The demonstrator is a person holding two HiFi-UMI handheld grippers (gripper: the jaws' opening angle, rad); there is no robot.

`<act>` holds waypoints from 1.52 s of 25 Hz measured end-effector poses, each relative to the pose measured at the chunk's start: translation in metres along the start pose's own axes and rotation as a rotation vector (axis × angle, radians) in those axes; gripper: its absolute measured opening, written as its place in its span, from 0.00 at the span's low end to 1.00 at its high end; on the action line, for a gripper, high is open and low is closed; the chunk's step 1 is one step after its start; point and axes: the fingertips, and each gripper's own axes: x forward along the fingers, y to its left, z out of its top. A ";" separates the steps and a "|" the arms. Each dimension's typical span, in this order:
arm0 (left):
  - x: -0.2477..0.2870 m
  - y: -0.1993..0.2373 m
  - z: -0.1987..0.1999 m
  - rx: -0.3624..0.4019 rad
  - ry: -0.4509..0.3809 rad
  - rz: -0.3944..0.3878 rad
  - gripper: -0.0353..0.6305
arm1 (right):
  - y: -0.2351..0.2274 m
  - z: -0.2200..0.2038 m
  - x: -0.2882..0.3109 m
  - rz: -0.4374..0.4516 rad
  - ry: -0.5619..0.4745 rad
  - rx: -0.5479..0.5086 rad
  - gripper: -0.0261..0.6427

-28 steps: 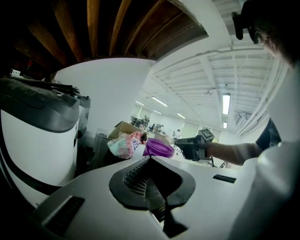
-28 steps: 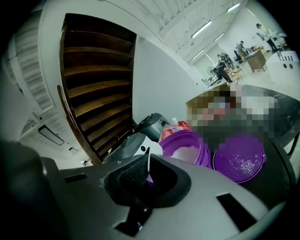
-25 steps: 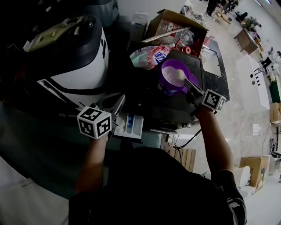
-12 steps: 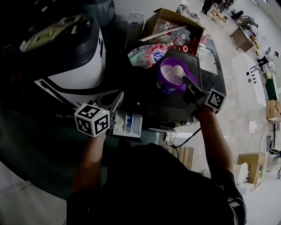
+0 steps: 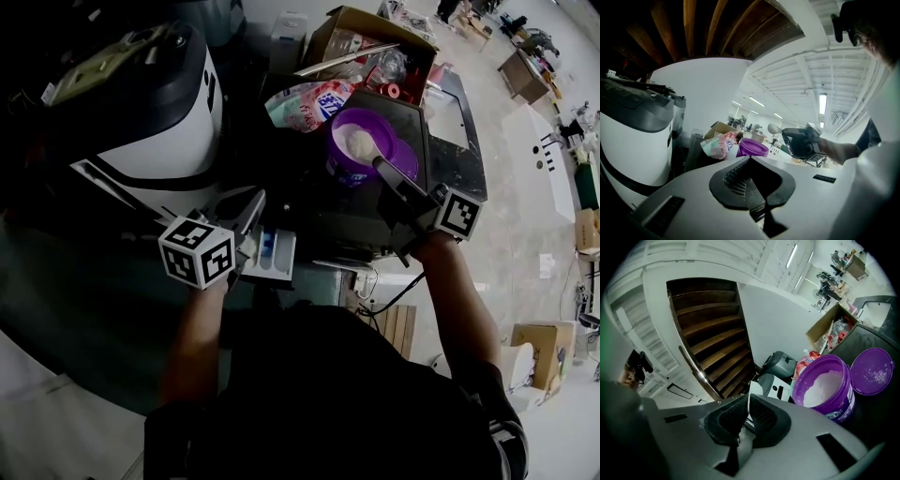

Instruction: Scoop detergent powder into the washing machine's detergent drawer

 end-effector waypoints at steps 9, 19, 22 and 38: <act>-0.007 -0.016 -0.029 -0.026 0.056 0.064 0.07 | 0.003 -0.040 -0.014 0.057 0.051 0.059 0.07; -0.027 -0.046 -0.081 -0.048 0.140 0.159 0.07 | 0.008 -0.095 -0.018 0.144 0.140 0.080 0.07; -0.037 -0.047 -0.089 -0.053 0.152 0.183 0.06 | 0.000 -0.121 -0.016 0.126 0.175 0.123 0.07; -0.100 0.021 -0.142 -0.161 0.177 0.198 0.06 | 0.009 -0.244 0.037 0.095 0.251 0.265 0.07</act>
